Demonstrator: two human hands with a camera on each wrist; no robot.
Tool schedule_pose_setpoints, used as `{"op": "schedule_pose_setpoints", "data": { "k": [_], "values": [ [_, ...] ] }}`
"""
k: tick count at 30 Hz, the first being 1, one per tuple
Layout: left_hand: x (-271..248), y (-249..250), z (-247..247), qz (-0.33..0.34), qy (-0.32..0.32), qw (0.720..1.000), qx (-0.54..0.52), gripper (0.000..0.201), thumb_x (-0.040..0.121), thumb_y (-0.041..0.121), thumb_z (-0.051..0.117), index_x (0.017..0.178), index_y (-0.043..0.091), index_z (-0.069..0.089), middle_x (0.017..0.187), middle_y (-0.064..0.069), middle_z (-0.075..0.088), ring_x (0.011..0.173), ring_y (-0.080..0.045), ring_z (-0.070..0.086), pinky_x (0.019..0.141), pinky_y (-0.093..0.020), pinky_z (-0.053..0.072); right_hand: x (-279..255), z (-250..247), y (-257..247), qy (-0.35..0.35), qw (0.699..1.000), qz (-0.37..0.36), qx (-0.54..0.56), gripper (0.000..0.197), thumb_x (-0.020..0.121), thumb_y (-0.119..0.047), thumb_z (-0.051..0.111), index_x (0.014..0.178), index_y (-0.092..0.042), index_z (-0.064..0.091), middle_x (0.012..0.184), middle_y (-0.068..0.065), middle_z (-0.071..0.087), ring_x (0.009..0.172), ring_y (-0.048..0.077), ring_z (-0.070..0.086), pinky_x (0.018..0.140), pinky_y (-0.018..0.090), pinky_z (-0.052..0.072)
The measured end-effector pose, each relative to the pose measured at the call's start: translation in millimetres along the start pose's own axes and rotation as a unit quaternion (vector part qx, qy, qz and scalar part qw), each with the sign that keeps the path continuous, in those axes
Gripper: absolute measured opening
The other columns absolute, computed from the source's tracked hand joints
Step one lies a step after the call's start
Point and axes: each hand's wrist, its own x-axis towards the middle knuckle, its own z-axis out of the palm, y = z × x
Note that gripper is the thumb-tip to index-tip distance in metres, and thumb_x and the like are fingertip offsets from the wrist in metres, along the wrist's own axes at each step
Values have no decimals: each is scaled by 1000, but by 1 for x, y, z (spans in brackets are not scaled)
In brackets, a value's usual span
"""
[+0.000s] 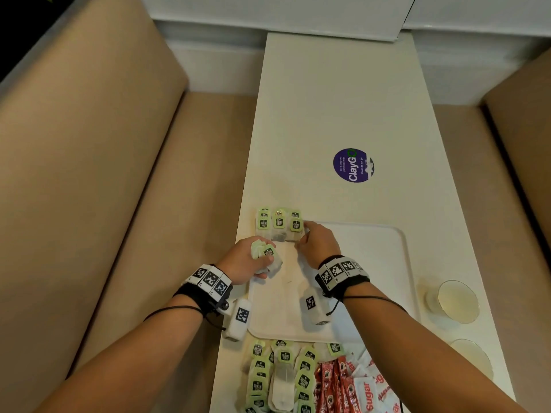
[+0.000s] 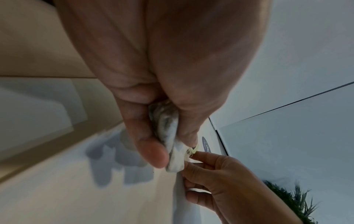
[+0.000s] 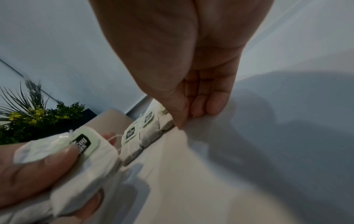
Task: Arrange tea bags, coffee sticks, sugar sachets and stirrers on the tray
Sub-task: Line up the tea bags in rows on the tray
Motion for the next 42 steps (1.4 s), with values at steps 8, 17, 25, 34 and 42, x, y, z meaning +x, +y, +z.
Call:
{"op": "schedule_pose_setpoints", "data": {
  "k": [8,17,25,34,42],
  "values": [
    [-2,1,-4,4,14,999,43,23,90,7,73,108,17,61,88,-8,69,65,-16,65,60,-31,57,-24,2,11,0,998,-34,56,35,99,-26,62,133,-18,61,102,-3,67,92,15,62,87,28,48],
    [-5,3,-5,10,19,999,45,30,87,9,77,113,7,61,87,-10,69,63,-12,63,54,-25,53,-43,16,9,-145,982,-103,71,18,103,-31,58,102,-23,74,87,-7,71,75,9,64,71,22,49],
    [-8,3,-9,12,109,994,12,14,92,10,72,99,7,61,72,-12,65,56,-18,60,53,-28,53,-32,23,-1,-98,990,-85,52,17,100,-29,61,87,-20,68,75,-12,61,68,0,53,65,19,37],
    [-9,-10,-21,-45,127,985,-109,5,94,2,65,94,7,63,73,-10,60,59,-16,61,69,-36,56,-16,33,-21,-59,996,-35,63,38,100,-19,58,63,-27,51,76,-3,60,78,19,55,74,25,39],
    [-9,-11,-23,-65,144,972,-175,10,98,12,61,97,4,67,86,-14,64,72,-24,65,71,-37,58,-3,45,-33,-53,998,-11,37,37,100,-23,59,63,-24,56,71,0,61,75,22,59,70,27,41]
  ]
}}
